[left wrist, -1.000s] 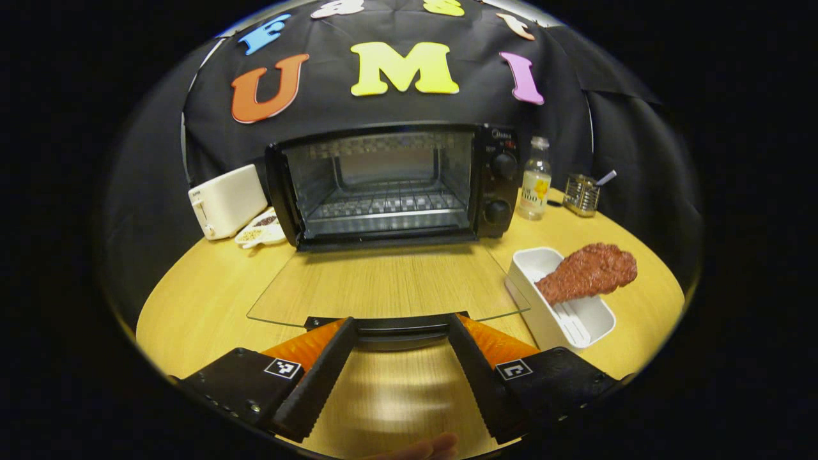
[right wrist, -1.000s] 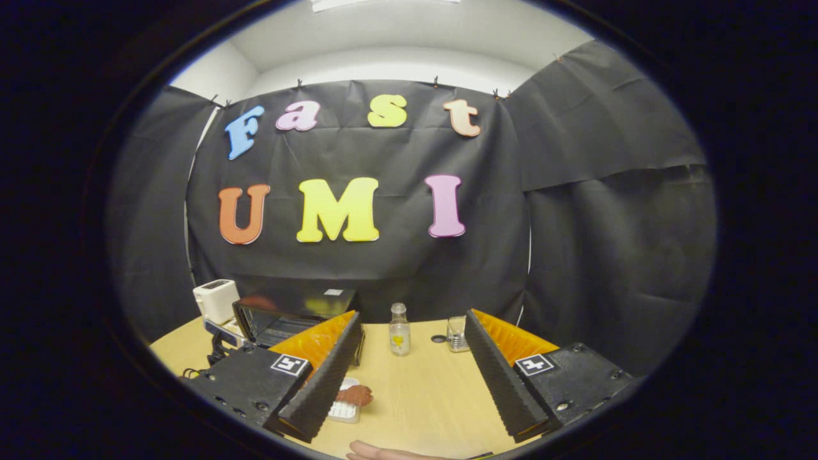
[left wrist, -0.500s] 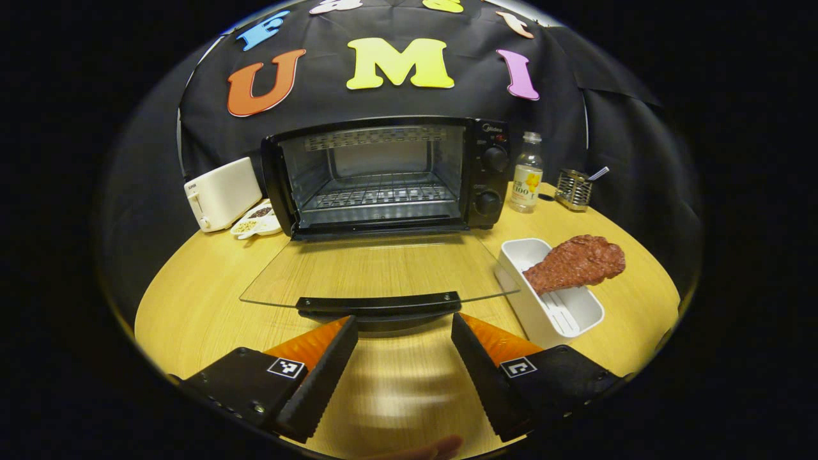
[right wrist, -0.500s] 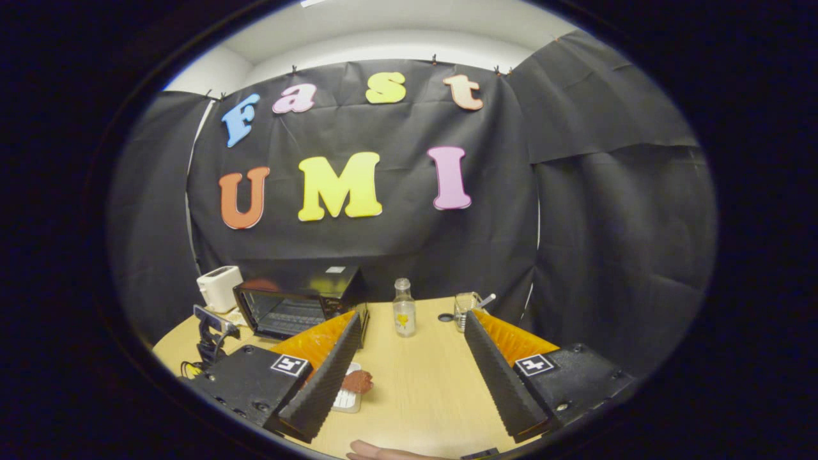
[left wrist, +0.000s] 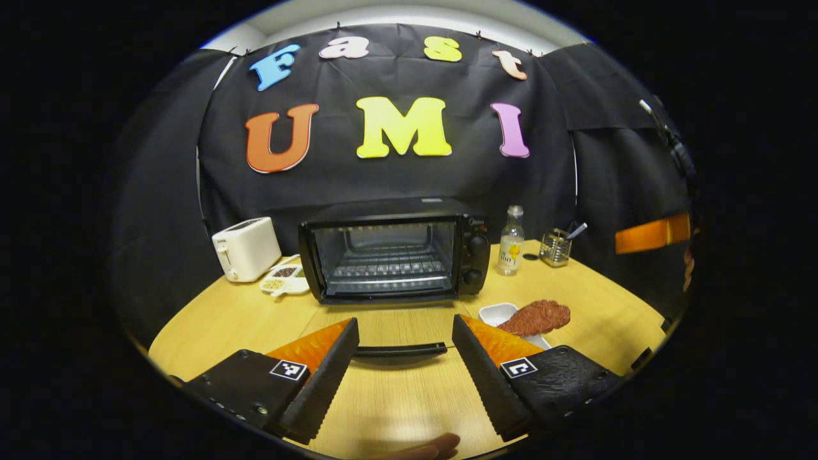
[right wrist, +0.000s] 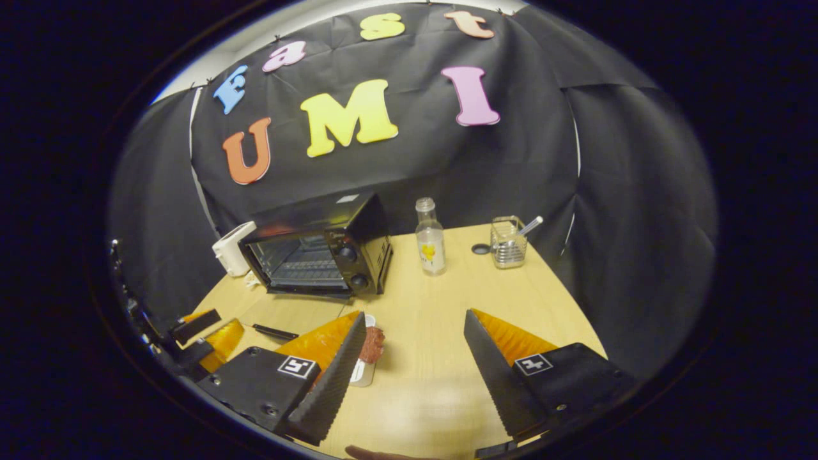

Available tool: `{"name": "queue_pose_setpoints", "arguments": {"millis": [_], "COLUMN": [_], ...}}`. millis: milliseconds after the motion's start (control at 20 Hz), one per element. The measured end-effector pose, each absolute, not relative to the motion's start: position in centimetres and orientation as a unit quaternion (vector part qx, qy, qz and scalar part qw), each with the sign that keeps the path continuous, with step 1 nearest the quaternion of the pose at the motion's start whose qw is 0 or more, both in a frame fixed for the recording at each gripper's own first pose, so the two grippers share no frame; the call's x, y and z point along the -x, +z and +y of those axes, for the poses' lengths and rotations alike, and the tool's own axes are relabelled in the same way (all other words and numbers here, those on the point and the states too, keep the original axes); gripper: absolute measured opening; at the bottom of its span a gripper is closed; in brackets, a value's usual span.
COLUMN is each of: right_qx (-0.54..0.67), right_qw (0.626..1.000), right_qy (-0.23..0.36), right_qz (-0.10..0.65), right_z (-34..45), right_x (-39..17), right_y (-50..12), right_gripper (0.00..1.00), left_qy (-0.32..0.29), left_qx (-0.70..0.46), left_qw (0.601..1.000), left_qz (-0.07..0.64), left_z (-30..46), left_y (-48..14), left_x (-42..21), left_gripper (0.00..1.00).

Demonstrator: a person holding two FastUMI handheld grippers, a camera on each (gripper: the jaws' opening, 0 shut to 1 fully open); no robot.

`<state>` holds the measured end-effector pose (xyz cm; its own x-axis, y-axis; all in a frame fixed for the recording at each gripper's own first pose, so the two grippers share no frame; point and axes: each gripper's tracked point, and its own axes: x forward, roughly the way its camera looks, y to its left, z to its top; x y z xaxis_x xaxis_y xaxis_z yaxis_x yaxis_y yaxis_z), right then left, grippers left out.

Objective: Open the electric oven with the left hand, put the food in, and close the electric oven.

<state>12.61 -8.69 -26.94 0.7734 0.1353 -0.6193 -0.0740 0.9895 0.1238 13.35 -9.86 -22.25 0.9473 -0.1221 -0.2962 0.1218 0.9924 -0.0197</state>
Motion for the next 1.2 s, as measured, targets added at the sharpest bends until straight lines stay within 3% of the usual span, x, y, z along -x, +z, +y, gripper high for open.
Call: {"name": "queue_pose_setpoints", "arguments": {"millis": [400, 450, 500, 550, 650, 750, 800, 950, 1200], "right_qx": [-0.11, -0.121, -0.13, -0.139, -0.168, -0.23, -0.259, -0.268, -0.17], "right_qw": [0.881, 0.872, 0.865, 0.859, 0.846, 0.811, 0.796, 0.797, 0.856], "right_qy": [0.13, 0.136, 0.142, 0.149, 0.158, 0.182, 0.178, 0.18, 0.18], "right_qz": [0.441, 0.453, 0.463, 0.469, 0.481, 0.506, 0.517, 0.51, 0.454], "right_z": [-5.2, -5.0, -4.8, -4.5, -4.0, -2.4, -2.0, -2.1, -2.3], "right_x": [-14.4, -14.6, -14.7, -14.6, -14.6, -13.6, -13.3, -12.7, -12.3], "right_y": [-33.9, -34.8, -35.7, -36.2, -37.4, -38.4, -38.5, -38.1, -34.1], "right_gripper": [0.91, 0.89, 0.82, 0.86, 0.81, 0.59, 0.19, 0.09, 0.08], "left_qy": [-0.044, -0.042, -0.037, -0.034, -0.036, -0.052, -0.054, -0.05, -0.049], "left_qx": [0.001, -0.004, -0.011, -0.019, -0.016, -0.003, -0.003, -0.014, 0.002], "left_qw": [0.998, 0.998, 0.999, 0.999, 0.998, 0.997, 0.997, 0.998, 0.998], "left_qz": [0.047, 0.042, 0.036, 0.034, 0.049, 0.055, 0.053, 0.038, 0.045], "left_z": [-7.2, -6.9, -6.5, -6.1, -6.2, -6.6, -6.5, -5.6, -4.1], "left_y": [-12.1, -11.4, -10.9, -10.7, -11.4, -11.4, -11.1, -10.2, -10.6], "left_x": [-10.1, -9.4, -9.0, -8.8, -8.3, -7.7, -7.4, -7.0, -6.3], "left_gripper": [0.95, 0.95, 0.95, 0.95, 0.95, 0.95, 0.95, 0.96, 0.95]}}
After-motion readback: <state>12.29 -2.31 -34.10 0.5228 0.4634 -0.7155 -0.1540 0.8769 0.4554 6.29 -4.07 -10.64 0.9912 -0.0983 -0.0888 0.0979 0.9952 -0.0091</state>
